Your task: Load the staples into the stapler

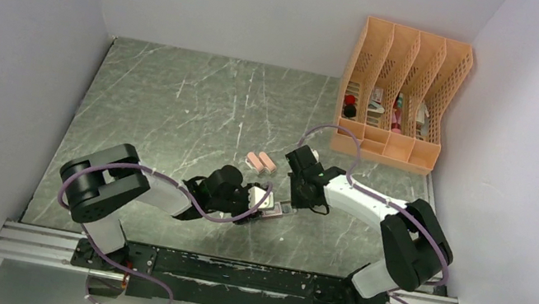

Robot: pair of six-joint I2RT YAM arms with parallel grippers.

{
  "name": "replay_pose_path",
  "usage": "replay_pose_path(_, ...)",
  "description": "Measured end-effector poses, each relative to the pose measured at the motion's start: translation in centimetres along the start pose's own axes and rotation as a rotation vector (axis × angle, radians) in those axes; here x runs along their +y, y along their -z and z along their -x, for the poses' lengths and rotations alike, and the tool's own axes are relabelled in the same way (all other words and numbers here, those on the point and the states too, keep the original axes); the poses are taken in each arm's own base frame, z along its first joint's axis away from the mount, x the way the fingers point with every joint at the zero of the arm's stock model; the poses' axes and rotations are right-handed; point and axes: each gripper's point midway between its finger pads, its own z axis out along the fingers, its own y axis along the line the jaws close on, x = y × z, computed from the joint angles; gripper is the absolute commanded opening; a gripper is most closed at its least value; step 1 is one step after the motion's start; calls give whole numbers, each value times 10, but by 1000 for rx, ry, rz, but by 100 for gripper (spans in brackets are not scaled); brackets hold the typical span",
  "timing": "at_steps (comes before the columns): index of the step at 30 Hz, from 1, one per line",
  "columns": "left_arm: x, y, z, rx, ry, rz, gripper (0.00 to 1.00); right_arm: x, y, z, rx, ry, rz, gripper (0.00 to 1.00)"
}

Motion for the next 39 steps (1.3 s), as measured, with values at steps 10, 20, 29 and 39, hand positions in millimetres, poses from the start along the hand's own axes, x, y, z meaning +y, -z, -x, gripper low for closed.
replay_pose_path(10, 0, -1, 0, -2, -3, -3, 47, 0, 0, 0, 0, 1, 1, 11)
replay_pose_path(20, 0, -1, 1, -2, -4, -4, 47, 0, 1, 0, 2, 2, 2, 10)
replay_pose_path(29, 0, -1, 1, -3, -5, -5, 47, -2, 1, 1, 1, 2, -10, 10)
replay_pose_path(39, 0, -2, 1, -2, -7, -7, 46, -4, 1, 0, 1, 3, -22, 10)
